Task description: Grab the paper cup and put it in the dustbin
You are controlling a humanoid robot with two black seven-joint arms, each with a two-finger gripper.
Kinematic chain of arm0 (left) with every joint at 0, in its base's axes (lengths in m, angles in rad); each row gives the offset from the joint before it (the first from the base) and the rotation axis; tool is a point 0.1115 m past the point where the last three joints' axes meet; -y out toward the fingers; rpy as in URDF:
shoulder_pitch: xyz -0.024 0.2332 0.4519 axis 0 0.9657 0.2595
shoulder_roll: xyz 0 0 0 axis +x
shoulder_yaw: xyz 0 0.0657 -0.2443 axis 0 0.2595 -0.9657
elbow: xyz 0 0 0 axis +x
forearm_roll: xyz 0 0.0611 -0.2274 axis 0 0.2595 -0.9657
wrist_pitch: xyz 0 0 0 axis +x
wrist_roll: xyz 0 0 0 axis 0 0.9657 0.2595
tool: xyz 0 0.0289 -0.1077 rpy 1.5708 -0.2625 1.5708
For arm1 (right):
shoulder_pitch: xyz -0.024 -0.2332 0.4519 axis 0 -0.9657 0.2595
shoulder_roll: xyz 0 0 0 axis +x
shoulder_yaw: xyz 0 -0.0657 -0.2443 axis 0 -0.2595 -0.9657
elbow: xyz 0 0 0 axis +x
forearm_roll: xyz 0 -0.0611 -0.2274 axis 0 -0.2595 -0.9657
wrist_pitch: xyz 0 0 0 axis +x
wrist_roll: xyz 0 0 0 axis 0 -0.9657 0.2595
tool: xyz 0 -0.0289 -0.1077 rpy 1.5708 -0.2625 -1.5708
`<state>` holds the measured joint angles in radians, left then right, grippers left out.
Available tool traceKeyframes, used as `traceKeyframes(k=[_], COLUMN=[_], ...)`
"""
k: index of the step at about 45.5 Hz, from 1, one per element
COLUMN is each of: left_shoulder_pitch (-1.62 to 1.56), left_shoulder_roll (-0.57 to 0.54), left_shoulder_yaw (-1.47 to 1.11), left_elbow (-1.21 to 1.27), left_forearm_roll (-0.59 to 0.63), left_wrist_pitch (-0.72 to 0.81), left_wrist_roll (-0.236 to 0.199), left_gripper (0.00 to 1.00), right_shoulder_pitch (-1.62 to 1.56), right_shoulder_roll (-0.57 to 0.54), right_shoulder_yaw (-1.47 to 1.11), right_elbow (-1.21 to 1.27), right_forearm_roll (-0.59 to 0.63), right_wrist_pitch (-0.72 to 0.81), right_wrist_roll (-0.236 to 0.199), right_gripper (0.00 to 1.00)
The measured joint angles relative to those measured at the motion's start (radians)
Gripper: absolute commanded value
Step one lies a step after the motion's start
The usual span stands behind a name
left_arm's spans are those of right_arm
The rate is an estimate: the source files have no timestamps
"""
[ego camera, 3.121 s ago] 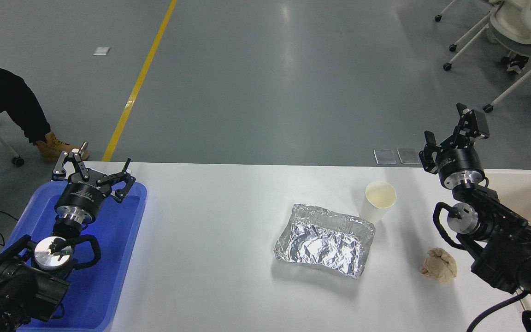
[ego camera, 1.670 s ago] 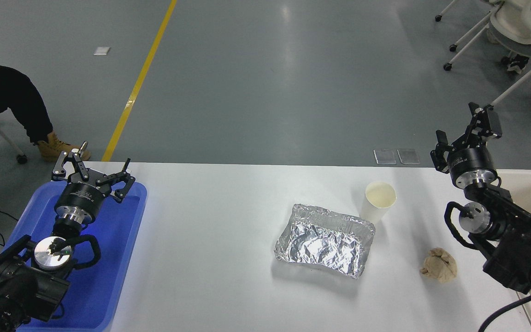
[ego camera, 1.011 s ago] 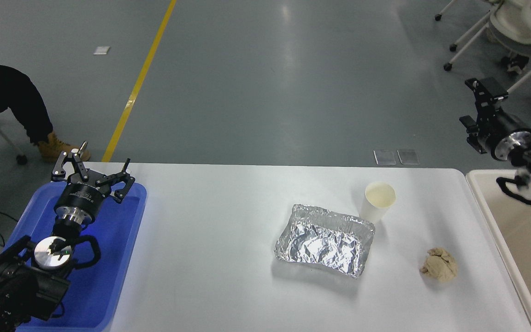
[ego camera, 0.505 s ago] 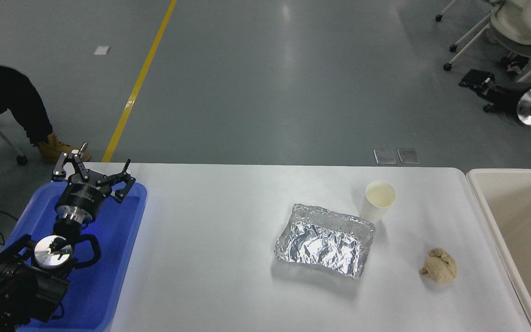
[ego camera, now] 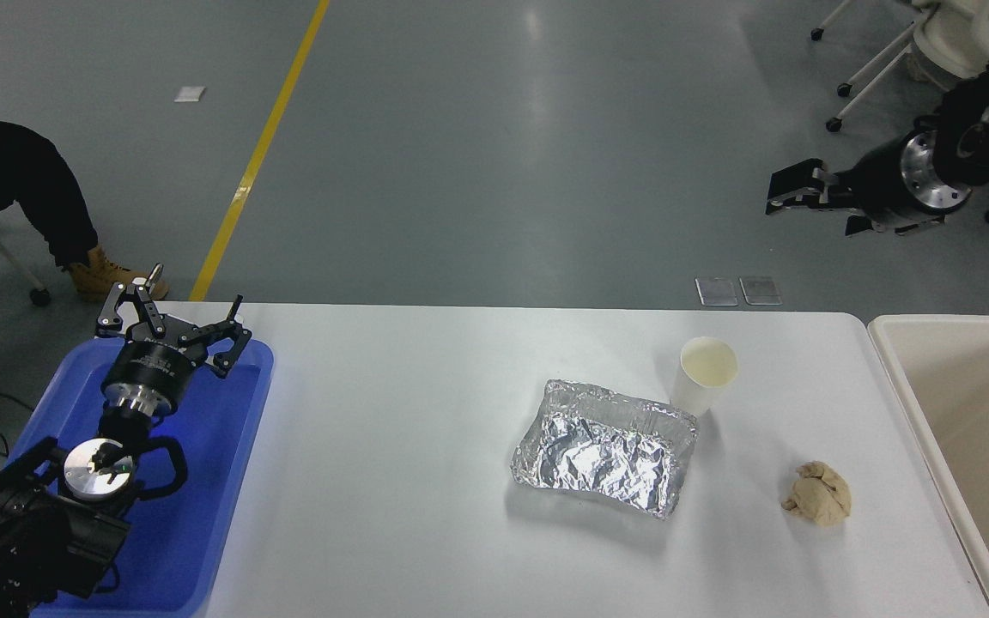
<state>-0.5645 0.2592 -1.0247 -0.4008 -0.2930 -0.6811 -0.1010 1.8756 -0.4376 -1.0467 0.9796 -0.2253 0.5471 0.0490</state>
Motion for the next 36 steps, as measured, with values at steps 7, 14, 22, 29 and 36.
traceKeyframes(k=[7, 14, 22, 29, 36], left_shoulder_pitch=[0.000, 0.000, 0.000, 0.000, 0.000], left_shoulder_roll=[0.000, 0.000, 0.000, 0.000, 0.000], left_shoulder_yaw=[0.000, 0.000, 0.000, 0.000, 0.000], left_elbow=[0.000, 0.000, 0.000, 0.000, 0.000], left_forearm_roll=[0.000, 0.000, 0.000, 0.000, 0.000], left_wrist_pitch=[0.000, 0.000, 0.000, 0.000, 0.000], left_wrist_roll=[0.000, 0.000, 0.000, 0.000, 0.000], left_gripper=[1.00, 1.00, 1.00, 1.00, 1.00], right_shoulder_pitch=[0.018, 0.017, -0.034, -0.120, -0.220], right_shoulder_roll=[0.014, 0.023, 0.047, 0.079, 0.110], right_shoulder_yaw=[-0.002, 0.002, 0.002, 0.002, 0.006], right_elbow=[0.049, 0.078, 0.071, 0.030, -0.028], right_forearm_roll=[0.001, -0.001, -0.002, -0.002, 0.000], right_wrist_pitch=[0.034, 0.050, 0.028, -0.026, -0.092], right_wrist_roll=[0.000, 0.000, 0.000, 0.000, -0.001], right_gripper=[1.00, 1.00, 1.00, 1.00, 1.00])
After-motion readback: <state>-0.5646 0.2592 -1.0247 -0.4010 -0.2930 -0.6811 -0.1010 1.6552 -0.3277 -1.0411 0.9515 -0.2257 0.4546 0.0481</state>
